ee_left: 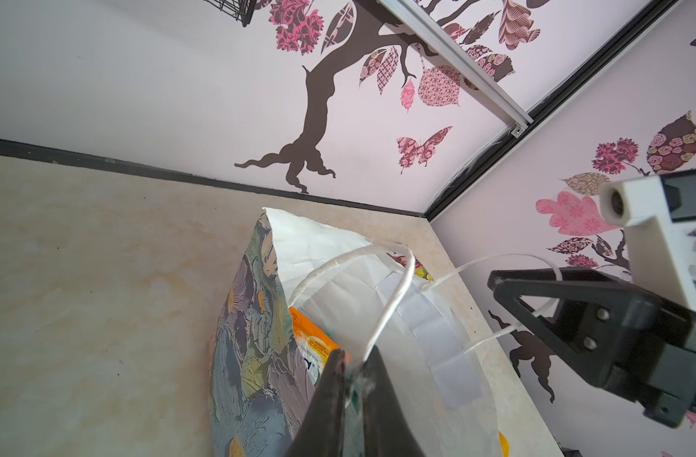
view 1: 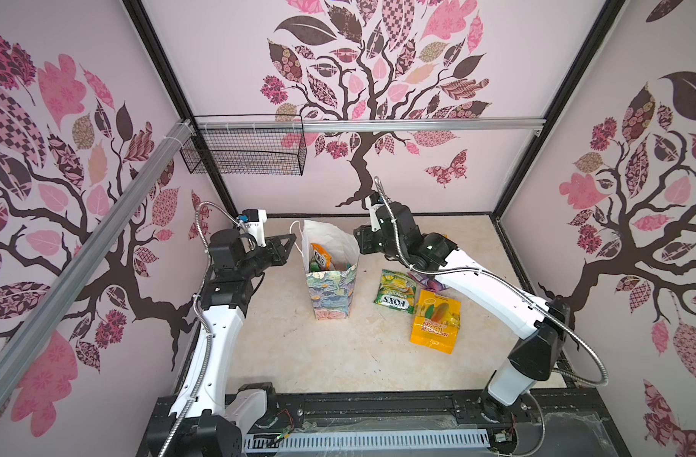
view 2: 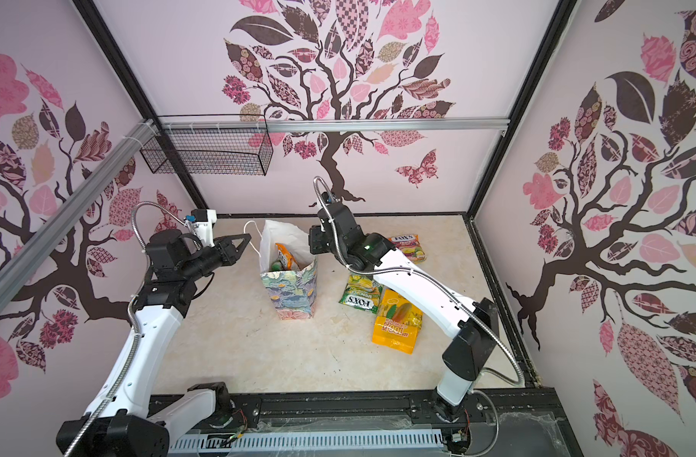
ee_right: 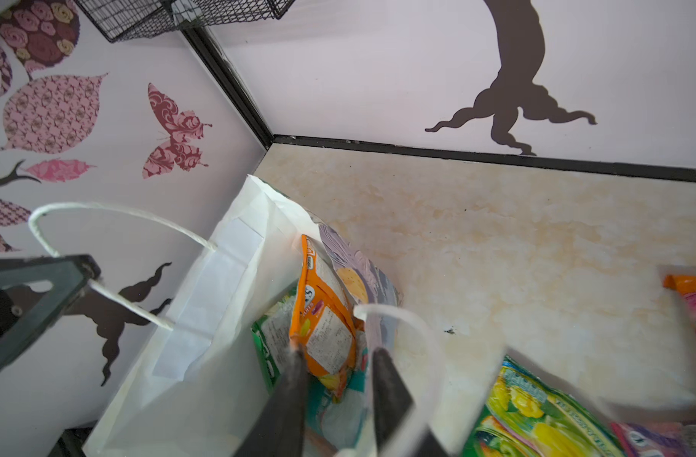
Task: Place the snacks into the paper bag
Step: 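Move the right gripper back toward the remaining snack packets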
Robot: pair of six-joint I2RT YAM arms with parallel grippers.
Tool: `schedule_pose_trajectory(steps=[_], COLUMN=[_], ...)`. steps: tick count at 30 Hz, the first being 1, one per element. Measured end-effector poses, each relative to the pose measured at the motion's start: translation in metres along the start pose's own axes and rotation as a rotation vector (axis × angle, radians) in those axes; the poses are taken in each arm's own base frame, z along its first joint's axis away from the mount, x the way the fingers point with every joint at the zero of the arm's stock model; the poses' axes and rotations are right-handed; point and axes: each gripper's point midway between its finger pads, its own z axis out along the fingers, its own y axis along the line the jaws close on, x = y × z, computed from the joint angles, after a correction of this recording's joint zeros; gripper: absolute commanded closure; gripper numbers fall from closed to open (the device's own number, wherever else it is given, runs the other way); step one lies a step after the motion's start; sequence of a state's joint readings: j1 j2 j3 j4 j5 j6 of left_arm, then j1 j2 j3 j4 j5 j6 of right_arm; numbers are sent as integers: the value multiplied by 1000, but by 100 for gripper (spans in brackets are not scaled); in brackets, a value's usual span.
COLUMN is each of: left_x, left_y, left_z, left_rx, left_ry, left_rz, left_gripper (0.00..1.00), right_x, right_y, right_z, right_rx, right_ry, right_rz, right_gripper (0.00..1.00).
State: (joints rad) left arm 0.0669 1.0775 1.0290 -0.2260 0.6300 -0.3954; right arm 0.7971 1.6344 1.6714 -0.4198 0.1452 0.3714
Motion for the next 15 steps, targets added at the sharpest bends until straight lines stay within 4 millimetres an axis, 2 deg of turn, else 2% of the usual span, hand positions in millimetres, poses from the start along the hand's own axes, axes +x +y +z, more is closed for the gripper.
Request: schedule_pose_trajectory(steps=[4, 8, 11, 15], left_x=[0, -1, 0, 2], left_y=[1, 3, 4, 6], left_z=[0, 0, 0, 0], left_rx=[-8, -16, -25, -36], left_ry=[-3, -5, -3, 6], left_rz=[2, 1, -2, -9], left_gripper=[81, 81, 78, 71], right_x=[13, 29, 49, 90], right_y=[-9, -20, -28, -41], right_z=[-32, -65, -88, -109], right_rx=[-3, -10, -12, 1], right_ry=[16, 34, 55, 115], right_rz=[-52, -103, -133, -172], right_gripper=[49, 46, 44, 42])
